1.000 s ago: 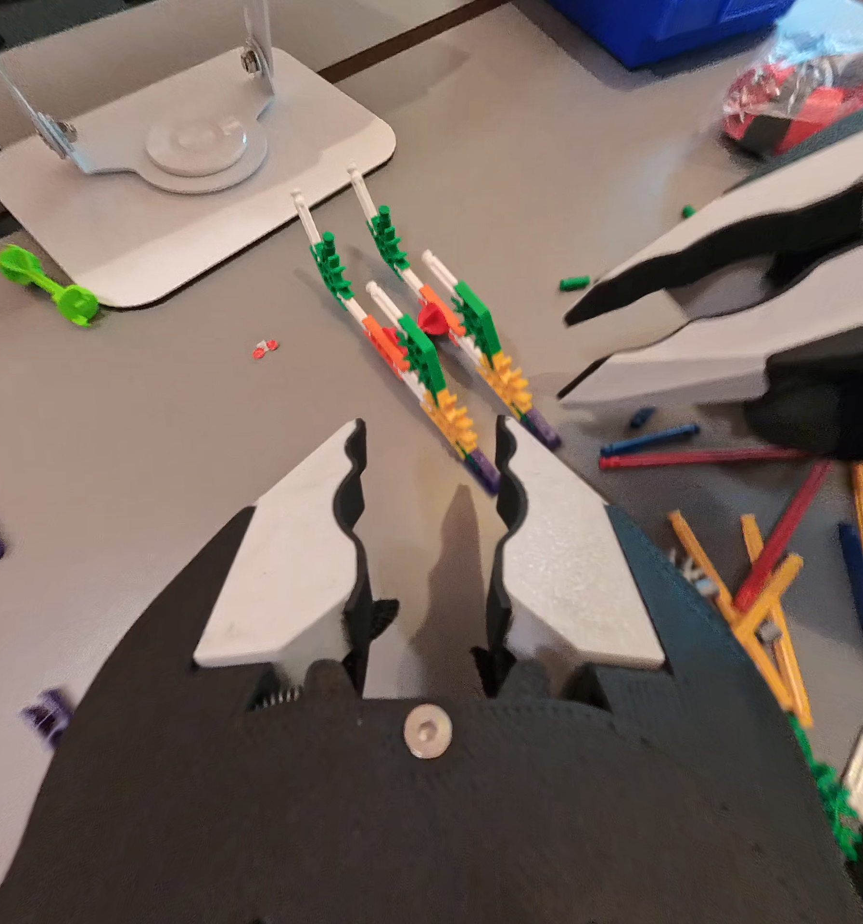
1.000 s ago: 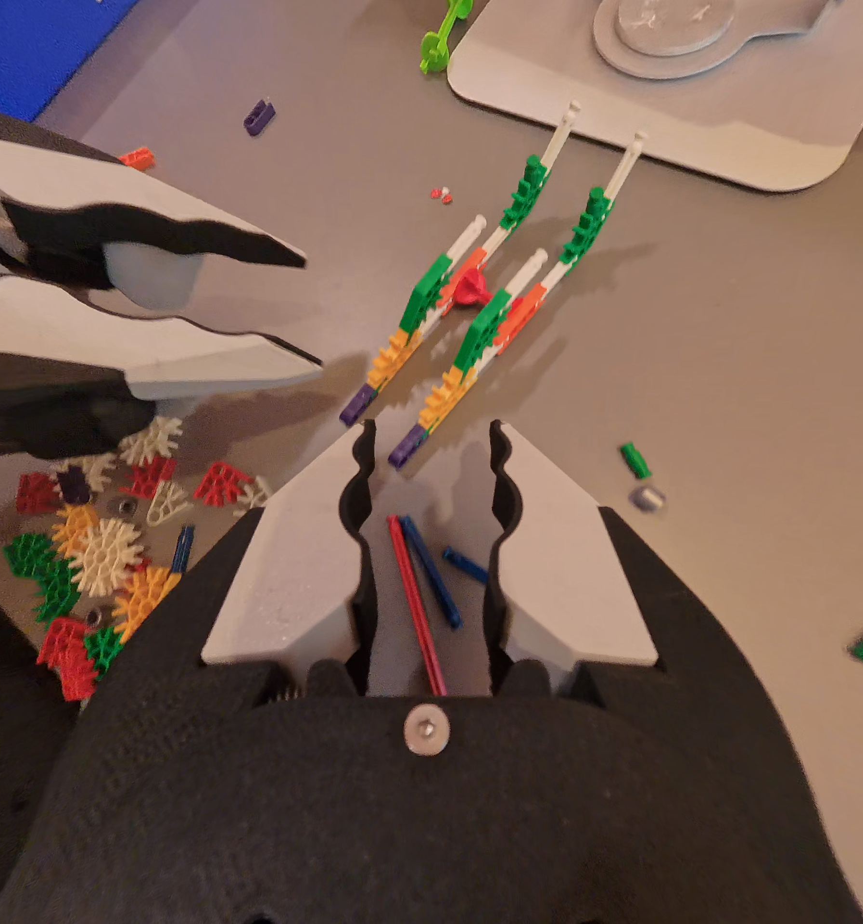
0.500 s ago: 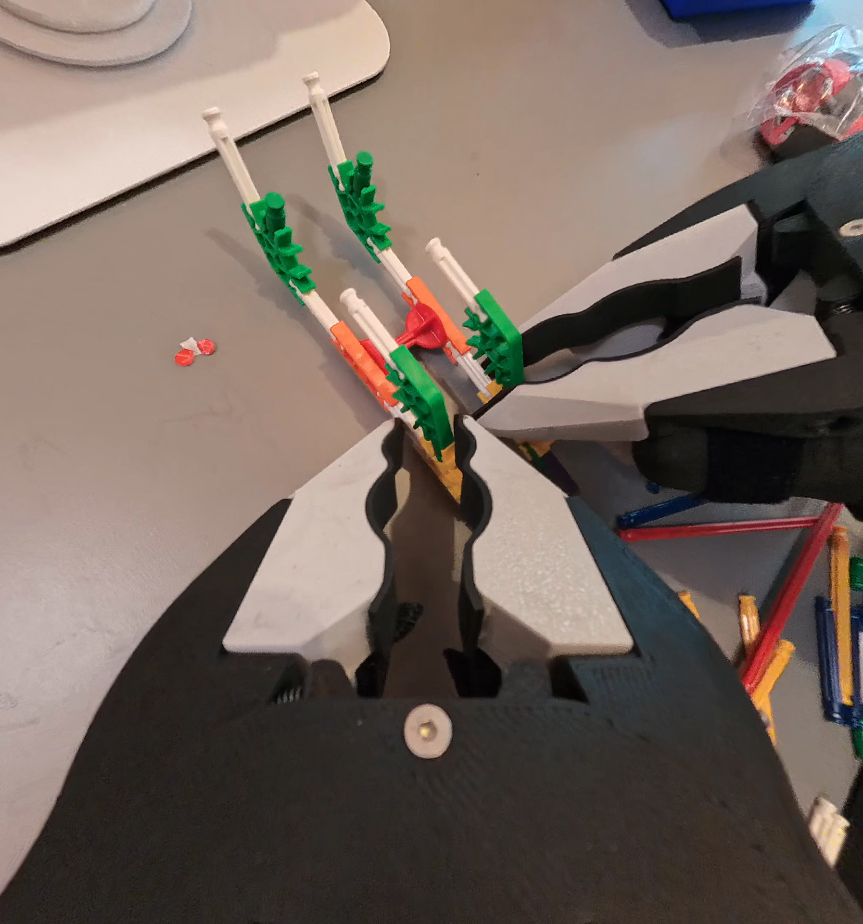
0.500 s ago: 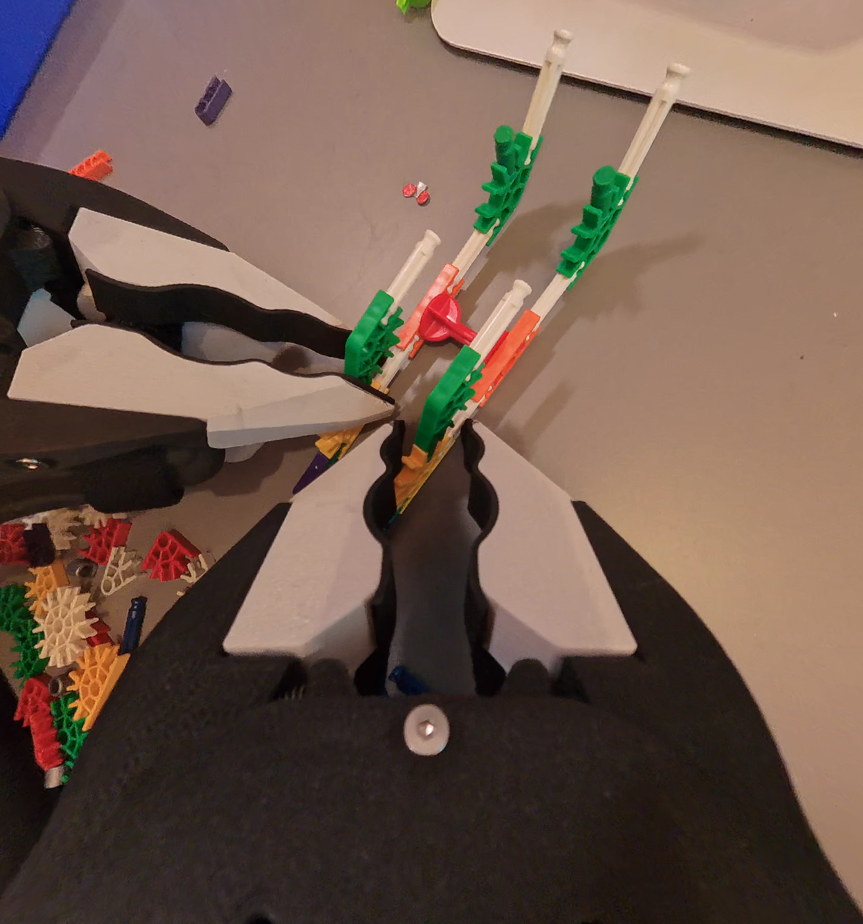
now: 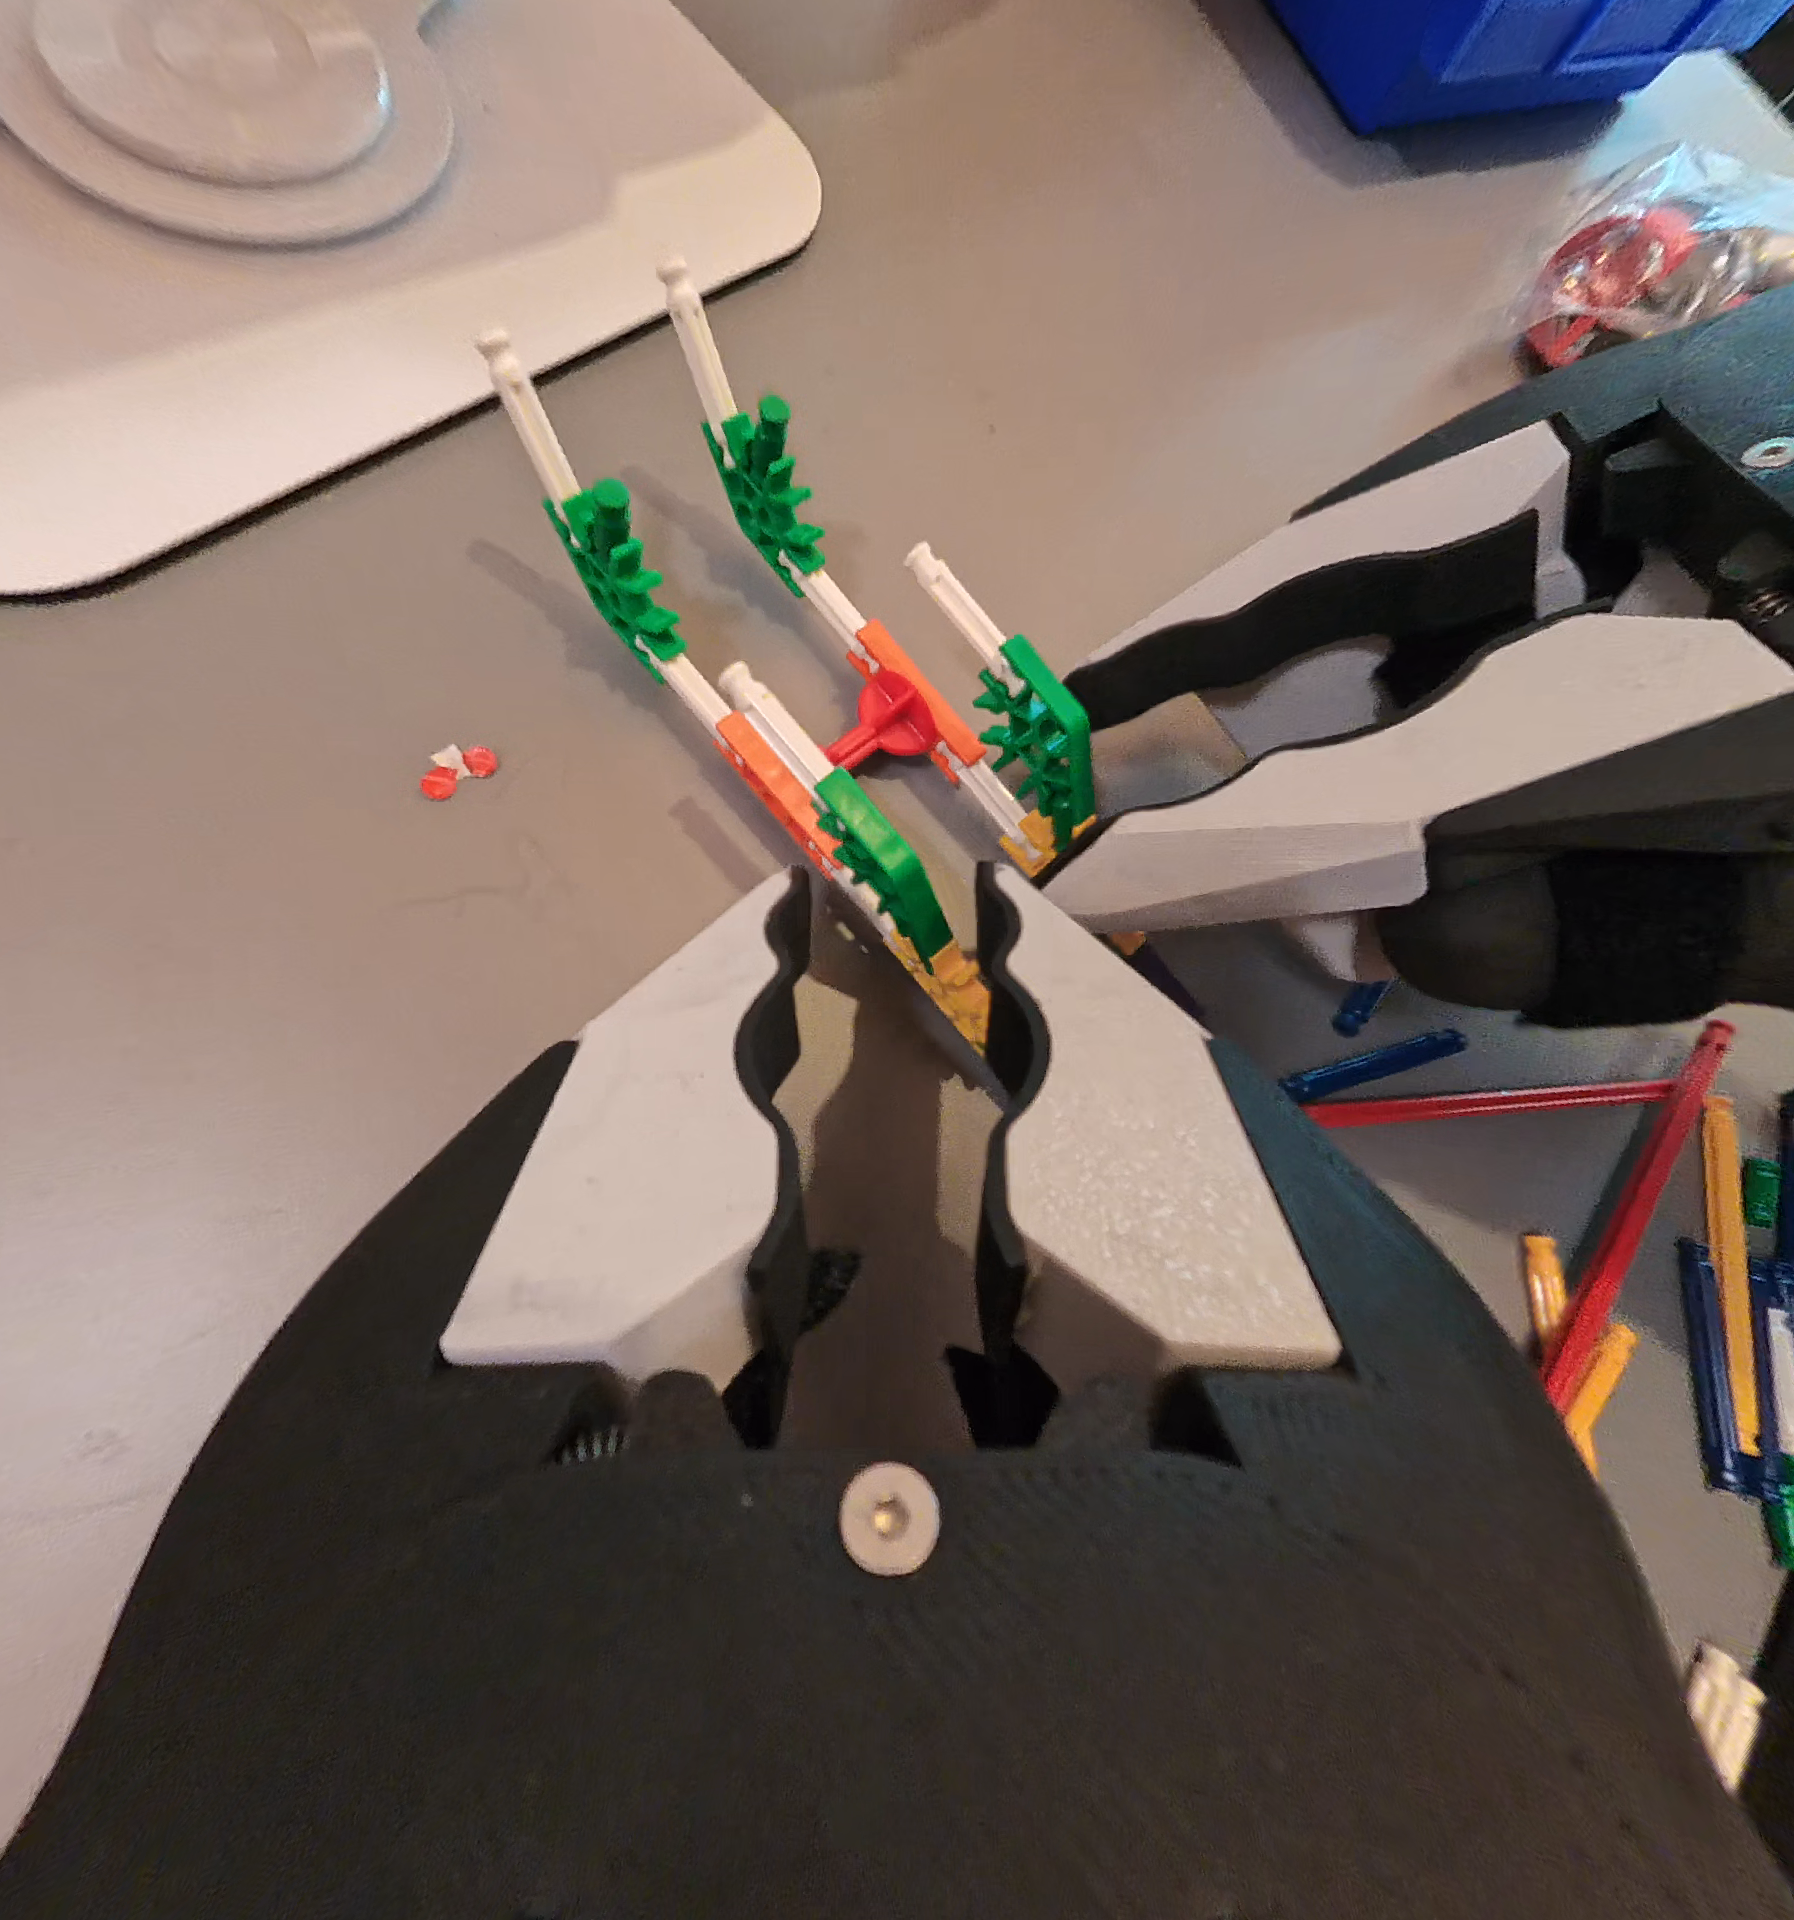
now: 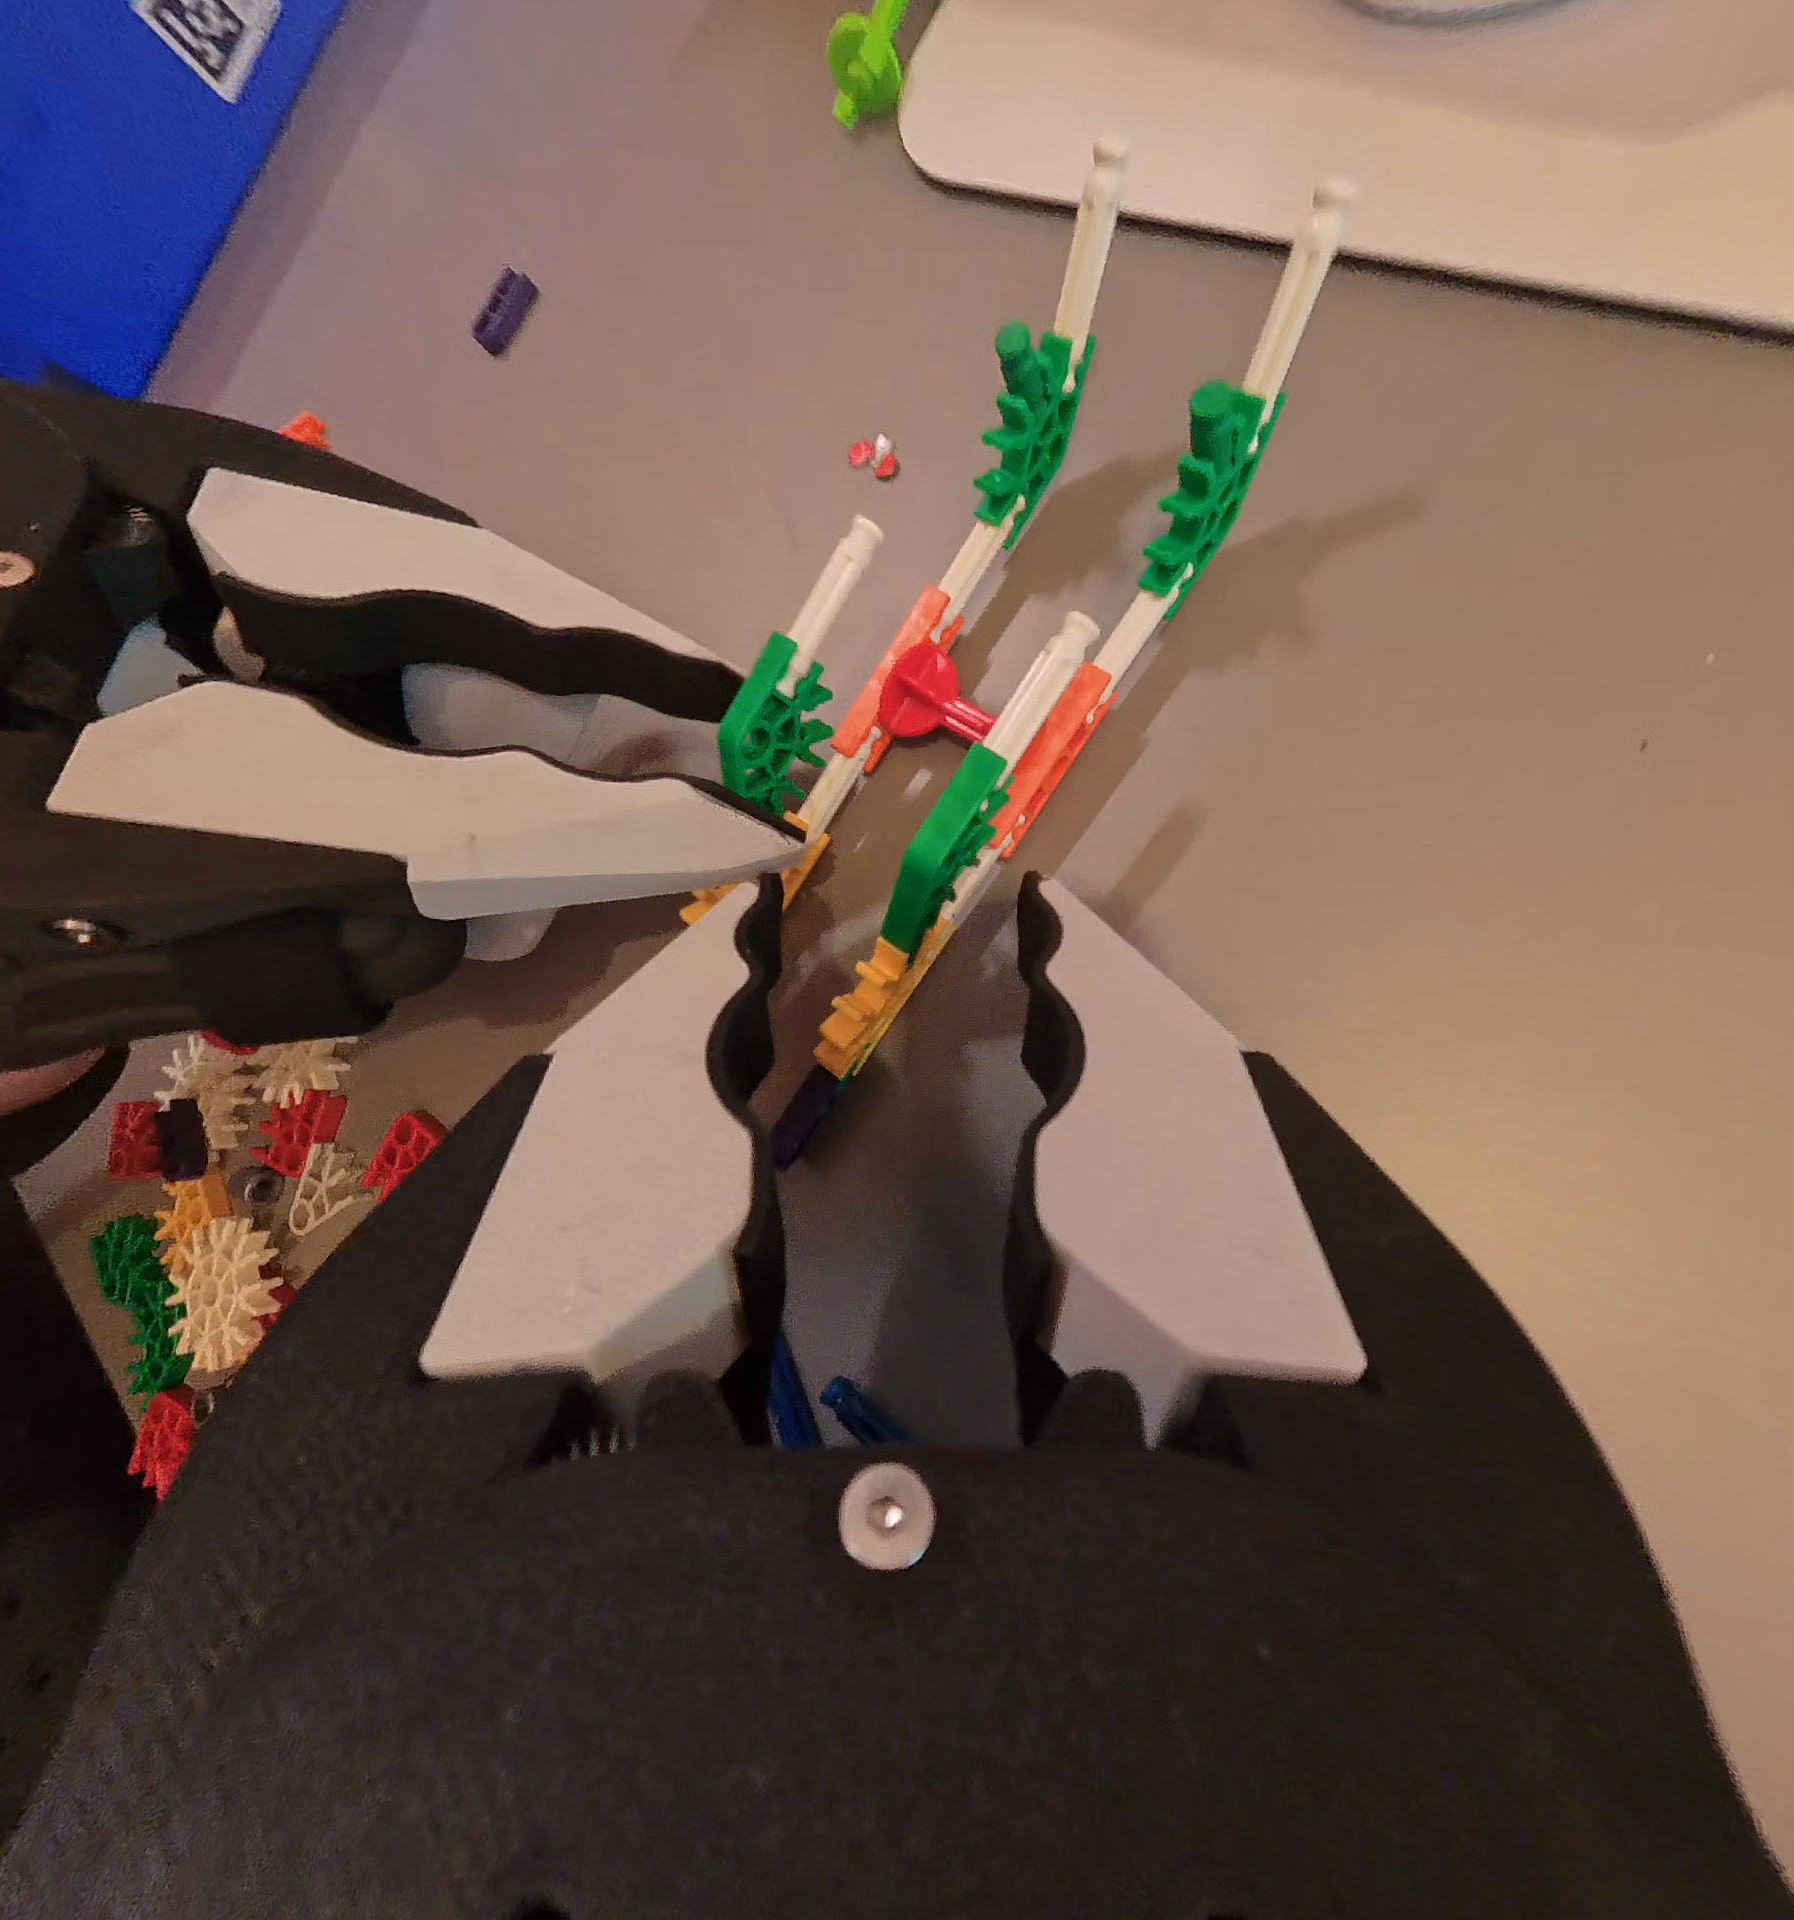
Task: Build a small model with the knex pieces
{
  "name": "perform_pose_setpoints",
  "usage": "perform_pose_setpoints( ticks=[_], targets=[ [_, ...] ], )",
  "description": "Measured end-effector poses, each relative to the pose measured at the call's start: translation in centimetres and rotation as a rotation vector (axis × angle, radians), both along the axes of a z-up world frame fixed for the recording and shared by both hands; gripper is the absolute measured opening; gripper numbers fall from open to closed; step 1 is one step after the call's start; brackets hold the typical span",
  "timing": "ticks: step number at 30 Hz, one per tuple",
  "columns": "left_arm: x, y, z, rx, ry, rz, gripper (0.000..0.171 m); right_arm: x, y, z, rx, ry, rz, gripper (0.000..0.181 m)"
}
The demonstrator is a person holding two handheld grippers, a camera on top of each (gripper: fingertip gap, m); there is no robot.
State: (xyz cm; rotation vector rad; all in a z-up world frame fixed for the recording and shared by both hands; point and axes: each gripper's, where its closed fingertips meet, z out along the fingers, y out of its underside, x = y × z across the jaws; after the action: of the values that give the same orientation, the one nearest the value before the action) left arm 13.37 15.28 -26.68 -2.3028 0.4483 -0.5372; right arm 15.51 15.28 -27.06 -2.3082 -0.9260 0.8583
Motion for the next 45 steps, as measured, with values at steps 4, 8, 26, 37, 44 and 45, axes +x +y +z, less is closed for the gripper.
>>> perform_pose_setpoints(
  ticks=[4, 8, 26, 37, 44, 45],
  targets=[
    [-0.5, 0.5, 0.3, 0.017, 0.002, -0.028, 0.04, -0.1, 0.4, 0.7, 0.057, 0.005, 0.049, 0.048],
    [0.1, 0.8, -0.4, 0.032, 0.063, -0.073, 0.027, -0.5, 0.6, -0.1, 0.095, -0.06, 0.106, 0.04],
    [0.1, 1.0, -0.5, 0.071, 0.173, -0.118, 0.027, -0.3, 1.1, -0.9, 0.137, -0.213, 0.132, 0.026],
    [-1.6, -1.9, 1.2, 0.039, 0.069, -0.112, 0.039, 1.7, -0.8, 1.6, 0.138, -0.117, 0.081, 0.049],
    [2.6, -3.4, -0.3, -0.043, 0.052, -0.208, 0.043, 0.5, 0.3, -0.4, 0.122, -0.188, 0.105, 0.038],
    [3.3, -3.7, -0.2, -0.051, 0.03, -0.217, 0.043, 0.4, 0.4, -0.6, 0.124, -0.2, 0.119, 0.033]
  ],
)
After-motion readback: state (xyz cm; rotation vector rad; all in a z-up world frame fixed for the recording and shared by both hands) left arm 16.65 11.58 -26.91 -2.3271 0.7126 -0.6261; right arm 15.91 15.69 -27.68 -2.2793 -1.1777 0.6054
